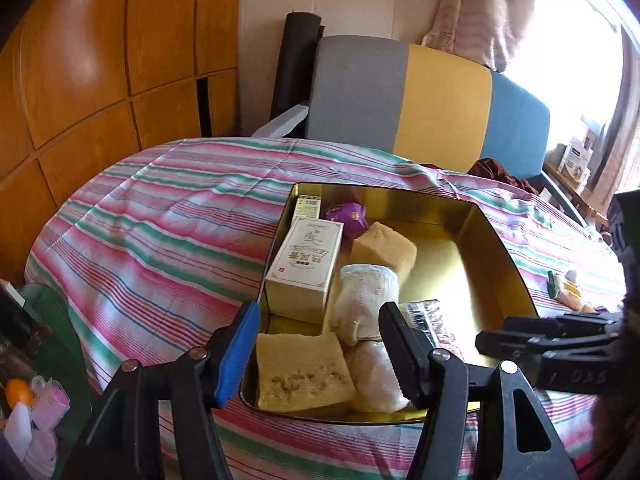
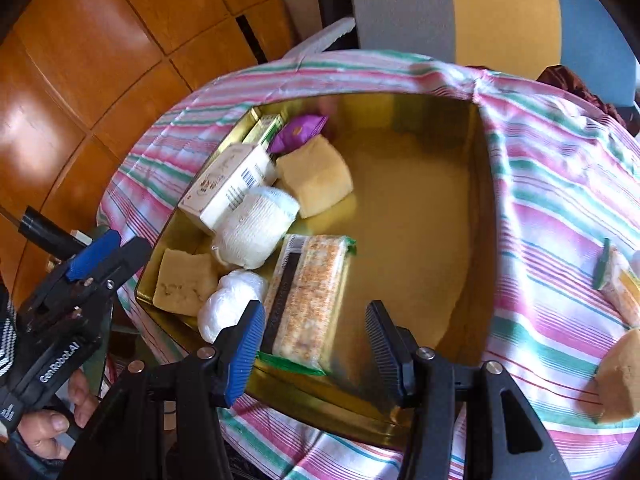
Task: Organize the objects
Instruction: 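Carry the cracker packet into the gold tray and open the right gripper, then move the left gripper to the pile and grasp the plastic-wrapped white ball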
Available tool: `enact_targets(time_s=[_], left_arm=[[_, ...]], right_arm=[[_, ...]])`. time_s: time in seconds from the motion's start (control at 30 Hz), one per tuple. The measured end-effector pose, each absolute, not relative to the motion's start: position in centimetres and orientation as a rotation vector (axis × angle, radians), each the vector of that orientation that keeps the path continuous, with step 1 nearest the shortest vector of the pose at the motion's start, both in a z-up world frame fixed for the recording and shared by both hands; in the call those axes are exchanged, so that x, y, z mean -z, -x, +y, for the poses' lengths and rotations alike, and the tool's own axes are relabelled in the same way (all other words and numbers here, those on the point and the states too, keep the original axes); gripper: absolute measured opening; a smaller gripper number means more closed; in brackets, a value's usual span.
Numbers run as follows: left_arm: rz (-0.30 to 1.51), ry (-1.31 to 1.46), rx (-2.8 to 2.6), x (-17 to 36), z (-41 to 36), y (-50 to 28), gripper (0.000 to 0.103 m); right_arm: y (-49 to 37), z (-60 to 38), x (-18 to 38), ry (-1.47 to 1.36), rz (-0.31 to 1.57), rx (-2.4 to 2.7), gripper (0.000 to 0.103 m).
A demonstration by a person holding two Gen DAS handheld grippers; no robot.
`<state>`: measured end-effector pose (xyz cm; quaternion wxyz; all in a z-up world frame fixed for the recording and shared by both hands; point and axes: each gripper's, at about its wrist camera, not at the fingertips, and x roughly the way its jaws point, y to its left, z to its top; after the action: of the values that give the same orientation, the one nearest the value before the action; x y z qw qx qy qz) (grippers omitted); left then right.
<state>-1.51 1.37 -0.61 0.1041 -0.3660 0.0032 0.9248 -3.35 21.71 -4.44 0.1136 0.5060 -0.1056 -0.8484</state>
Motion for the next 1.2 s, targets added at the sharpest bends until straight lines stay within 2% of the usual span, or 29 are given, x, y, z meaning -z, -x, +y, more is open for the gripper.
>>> enact_targets(time_s=[0.63,0.87,1.0,1.13,1.2], left_arm=[[0.190,1.014,-2.616,-0.5,7.6,0.9,0.067],[0.247,0.999,-2.548,-0.9,11.1,1.0,0.067],[0.287,0.971,-2.507,-1.2,13.5,0.9,0.067],[0.332,0.941,-2.466,-1.6,16.1,0.8,0.067],[0.339,0.935,-2.442,-1.7,17.5,0.8,0.067]], right_arm=[[-0.9,37.7,0.9,-1.479,-0.454,2.831,0.054],[-3.5,47.3,0.5,-1.455,-0.621,3.065,0.054],[-6.1,52.9,1.9,-1.403,-0.840,3.206,0.054],[-8.8,57.1,3.7,-1.354,-1.297,3.182,0.054],[-9.3,58.2,4.0,-1.317,-1.407,3.163,0.054]])
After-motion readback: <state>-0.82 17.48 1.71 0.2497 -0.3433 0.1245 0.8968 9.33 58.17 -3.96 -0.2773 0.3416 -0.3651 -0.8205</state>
